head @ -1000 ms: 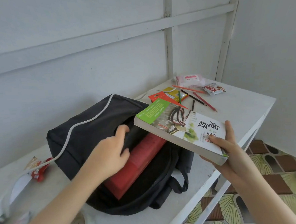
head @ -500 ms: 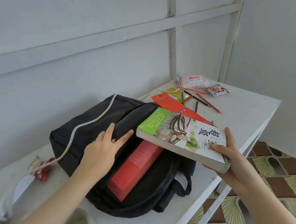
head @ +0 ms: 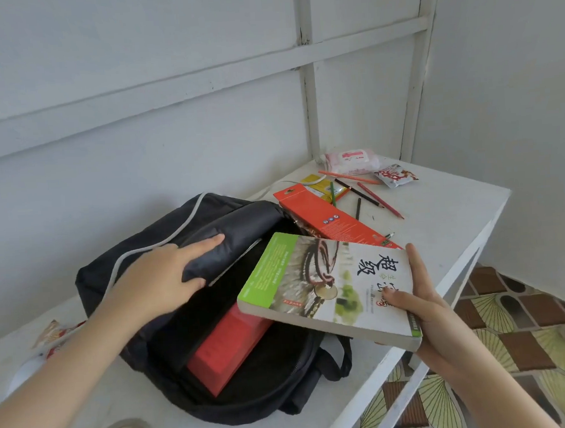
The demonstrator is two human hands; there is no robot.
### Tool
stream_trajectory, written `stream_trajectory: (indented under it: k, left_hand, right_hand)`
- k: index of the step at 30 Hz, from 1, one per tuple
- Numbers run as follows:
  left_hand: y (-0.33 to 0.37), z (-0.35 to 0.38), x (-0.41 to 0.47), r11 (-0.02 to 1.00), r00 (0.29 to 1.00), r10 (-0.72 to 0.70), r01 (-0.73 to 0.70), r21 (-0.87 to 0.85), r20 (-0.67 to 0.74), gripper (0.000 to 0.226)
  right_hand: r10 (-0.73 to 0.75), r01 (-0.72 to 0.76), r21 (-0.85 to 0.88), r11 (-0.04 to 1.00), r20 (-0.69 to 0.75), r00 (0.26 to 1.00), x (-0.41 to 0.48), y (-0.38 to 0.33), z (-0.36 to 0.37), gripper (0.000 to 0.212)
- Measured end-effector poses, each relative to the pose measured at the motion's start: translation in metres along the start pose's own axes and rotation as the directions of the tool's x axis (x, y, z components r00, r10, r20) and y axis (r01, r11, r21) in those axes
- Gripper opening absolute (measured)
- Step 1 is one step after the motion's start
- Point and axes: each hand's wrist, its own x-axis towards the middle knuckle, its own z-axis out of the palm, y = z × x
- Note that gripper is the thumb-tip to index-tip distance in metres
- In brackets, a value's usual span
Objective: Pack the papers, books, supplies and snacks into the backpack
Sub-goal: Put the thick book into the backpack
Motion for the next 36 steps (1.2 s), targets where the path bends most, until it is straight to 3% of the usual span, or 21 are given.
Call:
stream_trajectory:
  k: [5, 11, 16, 20, 23, 26, 32, 36]
  left_hand:
    - [-0.011, -0.024, 0.016, 0.998, 0.998, 0.057, -0.058, -0.019, -0.035, 0.075]
    - [0.002, -0.045, 0.016, 0.995, 0.992, 0.057, -0.048, 0.082, -0.110, 0.072]
    - [0.005, -0.054, 0.012, 0.989, 0.982, 0.041, -0.014, 0.148, -0.183, 0.065]
    - [0.007, -0.056, 0.011, 0.986, 0.986, 0.021, 0.006, 0.166, -0.164, 0.064]
    - [0.006, -0.056, 0.011, 0.991, 0.988, 0.008, 0.013, 0.136, -0.153, 0.065]
    - [0.004, -0.058, 0.011, 0.993, 0.989, -0.006, 0.024, 0.113, -0.150, 0.065]
    - [0.001, -0.057, 0.011, 0.997, 0.990, -0.019, 0.030, 0.075, -0.141, 0.068]
    - [0.000, -0.057, 0.011, 0.997, 0.991, -0.029, 0.039, 0.072, -0.132, 0.065]
  right_hand:
    - [0.022, -0.018, -0.043, 0.999, 0.097, 0.995, -0.002, -0.007, 0.011, 0.091]
    - [0.049, -0.037, -0.078, 0.996, 0.157, 0.986, 0.022, -0.012, 0.044, 0.089]
    - [0.049, -0.035, -0.095, 0.995, 0.145, 0.988, 0.056, 0.002, 0.089, 0.094]
    - [0.017, -0.003, -0.109, 0.994, 0.123, 0.992, 0.078, 0.026, 0.130, 0.098]
    - [0.076, -0.064, -0.061, 0.996, 0.236, 0.969, 0.091, 0.037, 0.150, 0.110]
    - [0.156, -0.096, -0.207, 0.974, 0.296, 0.942, 0.100, 0.038, 0.158, 0.117]
    - [0.245, -0.162, -0.402, 0.901, 0.164, 0.955, 0.115, 0.048, 0.168, 0.114]
    - [0.264, -0.233, -0.343, 0.910, 0.044, 0.964, 0.141, 0.053, 0.181, 0.107]
